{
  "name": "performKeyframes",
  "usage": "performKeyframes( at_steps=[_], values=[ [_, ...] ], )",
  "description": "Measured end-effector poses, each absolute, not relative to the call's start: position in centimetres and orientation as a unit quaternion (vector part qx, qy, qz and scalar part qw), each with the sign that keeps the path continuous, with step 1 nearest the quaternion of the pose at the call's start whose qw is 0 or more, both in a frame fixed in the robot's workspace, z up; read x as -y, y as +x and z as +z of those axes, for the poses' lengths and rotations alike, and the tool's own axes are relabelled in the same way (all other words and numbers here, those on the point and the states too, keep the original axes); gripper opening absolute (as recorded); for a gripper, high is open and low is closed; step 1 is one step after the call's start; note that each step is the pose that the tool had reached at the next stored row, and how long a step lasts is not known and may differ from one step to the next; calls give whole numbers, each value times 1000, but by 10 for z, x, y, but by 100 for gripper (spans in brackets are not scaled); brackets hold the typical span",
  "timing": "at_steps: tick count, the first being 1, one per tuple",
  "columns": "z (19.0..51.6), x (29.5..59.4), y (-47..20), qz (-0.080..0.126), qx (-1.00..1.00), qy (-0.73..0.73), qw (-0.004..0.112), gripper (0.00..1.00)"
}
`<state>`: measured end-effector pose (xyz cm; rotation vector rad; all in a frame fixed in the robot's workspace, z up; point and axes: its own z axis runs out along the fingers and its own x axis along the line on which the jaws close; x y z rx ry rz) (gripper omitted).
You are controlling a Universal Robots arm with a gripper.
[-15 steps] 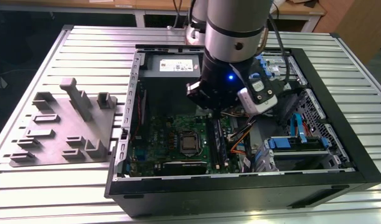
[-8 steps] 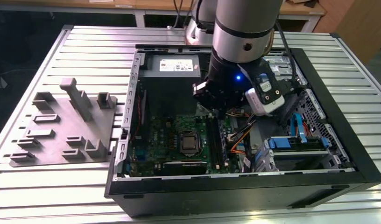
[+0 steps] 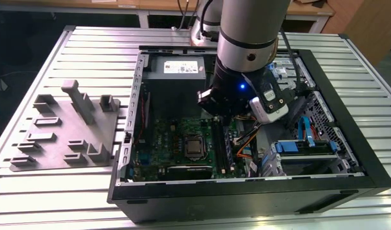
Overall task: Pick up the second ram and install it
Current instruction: 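Insert the second ram into the second slot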
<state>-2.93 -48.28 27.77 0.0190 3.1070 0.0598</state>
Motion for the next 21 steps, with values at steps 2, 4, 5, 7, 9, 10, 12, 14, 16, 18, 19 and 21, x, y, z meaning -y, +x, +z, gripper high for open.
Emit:
performKeyframes(
  at_steps=[2, 4, 5, 7, 9, 10, 12, 14, 16, 18, 19, 21],
  values=[
    [274, 483, -29, 19, -1000, 6, 17, 11],
    [272, 483, -29, 19, -1000, 6, 17, 11],
    [272, 483, -29, 19, -1000, 6, 17, 11],
    [272, 483, -29, 19, -1000, 6, 17, 11],
    [270, 483, -29, 19, -1000, 6, 17, 11],
    [268, 483, -29, 19, -1000, 6, 17, 11],
    [265, 483, -29, 19, -1000, 6, 17, 11],
    [262, 483, -29, 19, -1000, 6, 17, 11],
    [262, 483, -29, 19, -1000, 6, 17, 11],
    [262, 483, -29, 19, -1000, 6, 17, 11],
    [261, 483, -29, 19, -1000, 6, 17, 11],
    [259, 483, -29, 19, -1000, 6, 17, 11]
  ],
)
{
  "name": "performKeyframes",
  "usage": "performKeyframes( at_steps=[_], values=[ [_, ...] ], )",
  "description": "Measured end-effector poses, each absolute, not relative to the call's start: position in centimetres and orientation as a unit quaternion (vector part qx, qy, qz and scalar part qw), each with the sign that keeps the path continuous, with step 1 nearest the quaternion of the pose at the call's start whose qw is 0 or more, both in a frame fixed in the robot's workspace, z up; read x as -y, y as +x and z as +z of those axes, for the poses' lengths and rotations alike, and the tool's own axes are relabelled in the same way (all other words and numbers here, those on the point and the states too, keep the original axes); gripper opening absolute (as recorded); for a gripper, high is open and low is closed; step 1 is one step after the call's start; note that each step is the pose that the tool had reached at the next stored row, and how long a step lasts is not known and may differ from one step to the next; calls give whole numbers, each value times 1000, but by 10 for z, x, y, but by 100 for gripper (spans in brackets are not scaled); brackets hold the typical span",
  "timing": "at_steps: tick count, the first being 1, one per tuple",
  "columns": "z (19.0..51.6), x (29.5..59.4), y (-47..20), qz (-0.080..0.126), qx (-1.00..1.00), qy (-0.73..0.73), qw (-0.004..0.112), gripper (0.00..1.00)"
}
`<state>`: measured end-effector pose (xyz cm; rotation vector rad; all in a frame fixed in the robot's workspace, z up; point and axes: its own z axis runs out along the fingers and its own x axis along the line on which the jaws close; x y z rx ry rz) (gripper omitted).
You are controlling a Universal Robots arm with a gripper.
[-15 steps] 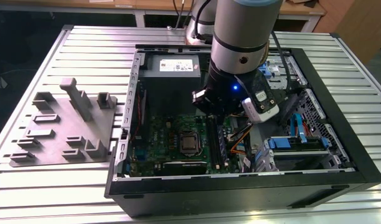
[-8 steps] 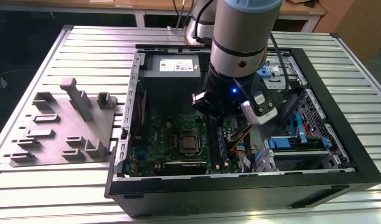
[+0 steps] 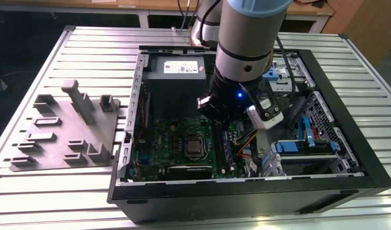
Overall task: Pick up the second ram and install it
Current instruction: 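Insert the second ram into the second slot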
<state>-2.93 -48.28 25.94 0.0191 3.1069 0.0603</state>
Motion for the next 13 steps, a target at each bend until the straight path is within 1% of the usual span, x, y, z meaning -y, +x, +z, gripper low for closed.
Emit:
performKeyframes(
  at_steps=[3, 13],
  values=[
    [251, 483, -29, 19, -1000, 6, 17, 11],
    [249, 483, -29, 20, -1000, 6, 17, 11]
  ],
)
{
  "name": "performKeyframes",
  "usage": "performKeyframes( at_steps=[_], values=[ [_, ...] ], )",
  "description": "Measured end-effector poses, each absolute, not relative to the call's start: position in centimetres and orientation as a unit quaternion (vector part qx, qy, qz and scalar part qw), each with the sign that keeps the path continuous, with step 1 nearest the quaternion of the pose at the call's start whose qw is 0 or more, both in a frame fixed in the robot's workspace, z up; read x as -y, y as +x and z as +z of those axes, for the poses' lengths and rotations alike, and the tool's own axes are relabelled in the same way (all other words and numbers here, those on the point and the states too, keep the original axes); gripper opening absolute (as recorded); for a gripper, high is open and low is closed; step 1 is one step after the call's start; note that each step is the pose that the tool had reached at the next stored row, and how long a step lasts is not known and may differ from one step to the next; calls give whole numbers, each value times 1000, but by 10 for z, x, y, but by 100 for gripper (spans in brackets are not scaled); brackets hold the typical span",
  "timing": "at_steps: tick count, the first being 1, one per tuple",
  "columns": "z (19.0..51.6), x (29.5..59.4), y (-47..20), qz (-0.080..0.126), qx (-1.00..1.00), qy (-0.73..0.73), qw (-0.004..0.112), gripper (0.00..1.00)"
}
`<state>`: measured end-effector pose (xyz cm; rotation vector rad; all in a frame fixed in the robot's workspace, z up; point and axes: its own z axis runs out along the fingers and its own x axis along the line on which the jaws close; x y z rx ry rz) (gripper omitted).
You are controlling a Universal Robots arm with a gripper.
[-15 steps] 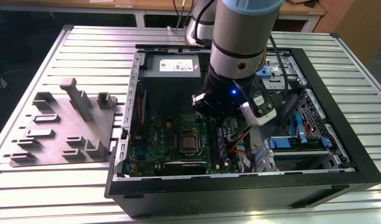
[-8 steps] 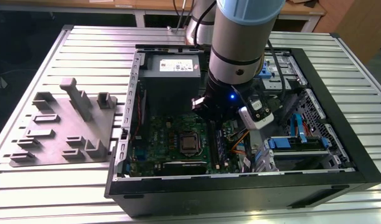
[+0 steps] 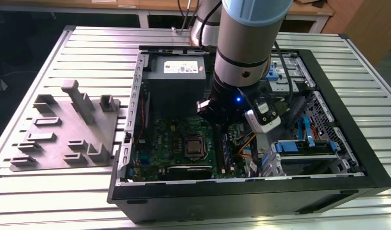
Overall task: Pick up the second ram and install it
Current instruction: 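Insert the second ram into the second slot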
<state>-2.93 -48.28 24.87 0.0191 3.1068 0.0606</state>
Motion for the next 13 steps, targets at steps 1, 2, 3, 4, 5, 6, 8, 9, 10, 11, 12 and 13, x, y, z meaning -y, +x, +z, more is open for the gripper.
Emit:
performKeyframes(
  at_steps=[1, 2, 3, 4, 5, 6, 8, 9, 10, 11, 12, 13],
  values=[
    [248, 483, -29, 19, -1000, 6, 17, 11],
    [247, 483, -29, 19, -1000, 6, 17, 11],
    [246, 483, -29, 18, -1000, 6, 17, 11],
    [246, 483, -29, 18, -1000, 6, 17, 11],
    [246, 483, -29, 17, -1000, 6, 17, 11],
    [246, 483, -29, 16, -1000, 6, 17, 11],
    [246, 483, -29, 15, -1000, 6, 17, 11],
    [246, 483, -29, 15, -1000, 6, 17, 11],
    [246, 483, -29, 15, -1000, 6, 17, 11],
    [246, 483, -29, 15, -1000, 6, 17, 11],
    [245, 483, -29, 15, -1000, 6, 17, 11],
    [245, 483, -29, 15, -1000, 6, 17, 11]
  ],
)
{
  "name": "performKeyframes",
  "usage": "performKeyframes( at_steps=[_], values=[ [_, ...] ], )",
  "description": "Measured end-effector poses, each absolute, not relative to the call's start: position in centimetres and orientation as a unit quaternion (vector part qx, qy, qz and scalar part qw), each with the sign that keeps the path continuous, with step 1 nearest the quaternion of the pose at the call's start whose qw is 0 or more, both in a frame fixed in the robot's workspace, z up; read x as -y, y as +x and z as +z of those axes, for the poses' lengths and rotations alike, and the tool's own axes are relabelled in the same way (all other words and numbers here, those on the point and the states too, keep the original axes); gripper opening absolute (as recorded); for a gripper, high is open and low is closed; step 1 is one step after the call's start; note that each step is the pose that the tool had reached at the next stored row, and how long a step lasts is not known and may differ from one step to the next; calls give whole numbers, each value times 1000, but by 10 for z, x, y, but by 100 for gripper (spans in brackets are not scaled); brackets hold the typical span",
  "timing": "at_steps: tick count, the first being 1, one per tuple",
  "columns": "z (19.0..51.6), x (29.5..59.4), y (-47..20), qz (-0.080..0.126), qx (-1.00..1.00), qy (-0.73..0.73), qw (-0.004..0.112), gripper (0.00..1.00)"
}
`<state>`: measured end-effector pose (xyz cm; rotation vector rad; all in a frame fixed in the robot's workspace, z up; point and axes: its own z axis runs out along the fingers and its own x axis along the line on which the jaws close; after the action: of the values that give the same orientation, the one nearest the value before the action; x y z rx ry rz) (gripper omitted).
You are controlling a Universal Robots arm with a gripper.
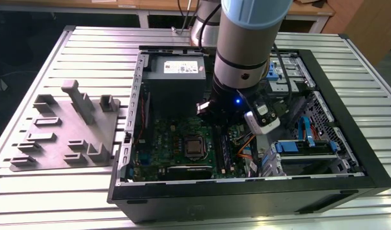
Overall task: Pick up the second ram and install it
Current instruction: 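Insert the second ram into the second slot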
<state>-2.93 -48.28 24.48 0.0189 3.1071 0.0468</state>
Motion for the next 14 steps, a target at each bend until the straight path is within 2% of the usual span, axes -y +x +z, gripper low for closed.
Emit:
performKeyframes(
  at_steps=[14],
  values=[
    [239, 483, -29, 15, -1000, 6, 17, 11]
  ],
)
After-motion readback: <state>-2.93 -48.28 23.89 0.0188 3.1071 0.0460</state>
